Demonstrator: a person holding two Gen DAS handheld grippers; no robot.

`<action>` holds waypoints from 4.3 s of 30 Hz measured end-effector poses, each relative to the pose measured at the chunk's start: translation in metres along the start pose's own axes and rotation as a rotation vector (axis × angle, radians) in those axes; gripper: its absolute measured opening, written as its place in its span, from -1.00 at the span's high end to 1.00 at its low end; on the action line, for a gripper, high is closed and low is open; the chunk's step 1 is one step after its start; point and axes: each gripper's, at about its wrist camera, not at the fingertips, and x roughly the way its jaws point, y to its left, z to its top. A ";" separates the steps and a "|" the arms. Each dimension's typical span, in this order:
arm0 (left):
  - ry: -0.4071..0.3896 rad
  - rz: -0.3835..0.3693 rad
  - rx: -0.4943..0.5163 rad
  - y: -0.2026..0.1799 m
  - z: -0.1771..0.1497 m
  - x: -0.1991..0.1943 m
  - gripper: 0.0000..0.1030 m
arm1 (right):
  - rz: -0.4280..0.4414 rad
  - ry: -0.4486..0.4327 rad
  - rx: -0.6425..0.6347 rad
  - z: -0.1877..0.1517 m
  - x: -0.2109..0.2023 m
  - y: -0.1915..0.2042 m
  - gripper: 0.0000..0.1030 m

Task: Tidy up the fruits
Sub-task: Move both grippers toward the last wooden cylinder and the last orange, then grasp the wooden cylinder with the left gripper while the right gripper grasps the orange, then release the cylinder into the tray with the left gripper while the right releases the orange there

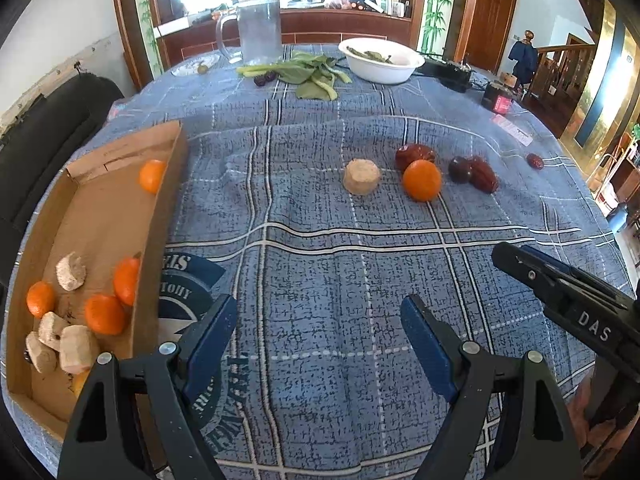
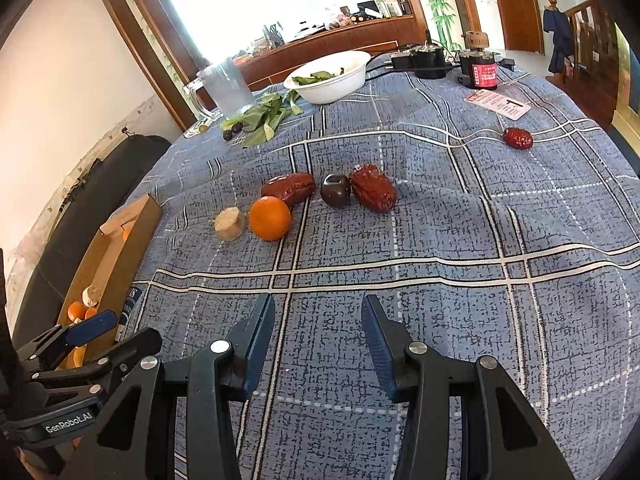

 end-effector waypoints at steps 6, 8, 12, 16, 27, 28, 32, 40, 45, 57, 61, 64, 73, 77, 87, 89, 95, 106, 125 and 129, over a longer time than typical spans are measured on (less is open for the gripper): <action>0.058 -0.027 -0.050 0.008 0.001 0.027 -0.61 | -0.006 0.019 0.008 -0.001 0.005 -0.002 0.06; 0.045 -0.020 -0.046 0.008 0.001 0.027 -0.62 | -0.011 0.019 0.005 -0.001 0.005 -0.001 0.06; 0.039 -0.034 -0.057 0.011 0.002 0.028 -0.62 | -0.021 0.022 -0.002 0.004 0.004 0.001 0.05; 0.027 -0.046 -0.062 0.011 0.002 0.029 -0.71 | -0.033 0.016 -0.036 0.021 0.006 0.012 0.05; 0.008 -0.031 -0.005 0.000 -0.002 0.034 -0.98 | -0.037 0.036 -0.114 0.057 0.068 0.051 0.06; 0.010 -0.029 -0.001 -0.001 -0.002 0.035 -0.99 | -0.040 0.038 -0.117 0.057 0.071 0.053 0.06; 0.020 0.002 0.025 -0.006 -0.002 0.037 -0.99 | -0.024 0.046 -0.127 0.057 0.082 0.053 0.06; 0.020 0.003 0.021 -0.006 -0.002 0.038 -0.99 | 0.009 0.043 -0.089 0.058 0.078 0.042 0.30; 0.043 0.001 0.033 -0.007 -0.002 0.036 -1.00 | 0.028 0.031 -0.058 0.056 0.067 0.036 0.30; -0.020 -0.065 0.002 -0.004 0.073 0.042 -0.51 | 0.047 0.003 0.054 0.055 0.044 0.003 0.30; 0.027 -0.116 0.001 -0.014 0.082 0.071 -0.06 | 0.042 0.013 0.070 0.055 0.046 -0.001 0.30; 0.007 -0.076 0.042 -0.022 0.084 0.081 -0.06 | 0.040 0.014 0.077 0.057 0.047 -0.005 0.29; -0.012 -0.055 0.085 -0.030 0.084 0.084 0.45 | 0.050 0.016 0.057 0.058 0.049 -0.001 0.29; -0.042 -0.067 0.043 -0.021 0.083 0.067 0.44 | 0.053 0.006 0.035 0.057 0.048 0.004 0.29; -0.145 -0.112 -0.123 0.038 0.059 -0.004 0.44 | 0.124 -0.020 -0.005 0.054 0.042 0.016 0.29; -0.162 -0.103 -0.167 0.056 0.053 -0.015 0.44 | 0.129 -0.020 -0.016 0.053 0.042 0.020 0.29; -0.216 -0.027 -0.289 0.132 0.036 -0.050 0.44 | 0.133 -0.013 -0.057 0.046 0.043 0.035 0.29; -0.144 0.112 -0.369 0.244 0.031 -0.041 0.43 | 0.240 0.056 -0.135 0.041 0.039 0.132 0.28; -0.096 0.040 -0.469 0.292 0.017 -0.031 -0.26 | 0.211 0.198 -0.461 0.004 0.117 0.303 0.27; -0.127 0.042 -0.471 0.290 0.014 -0.045 -0.39 | 0.217 0.201 -0.446 0.005 0.118 0.302 0.26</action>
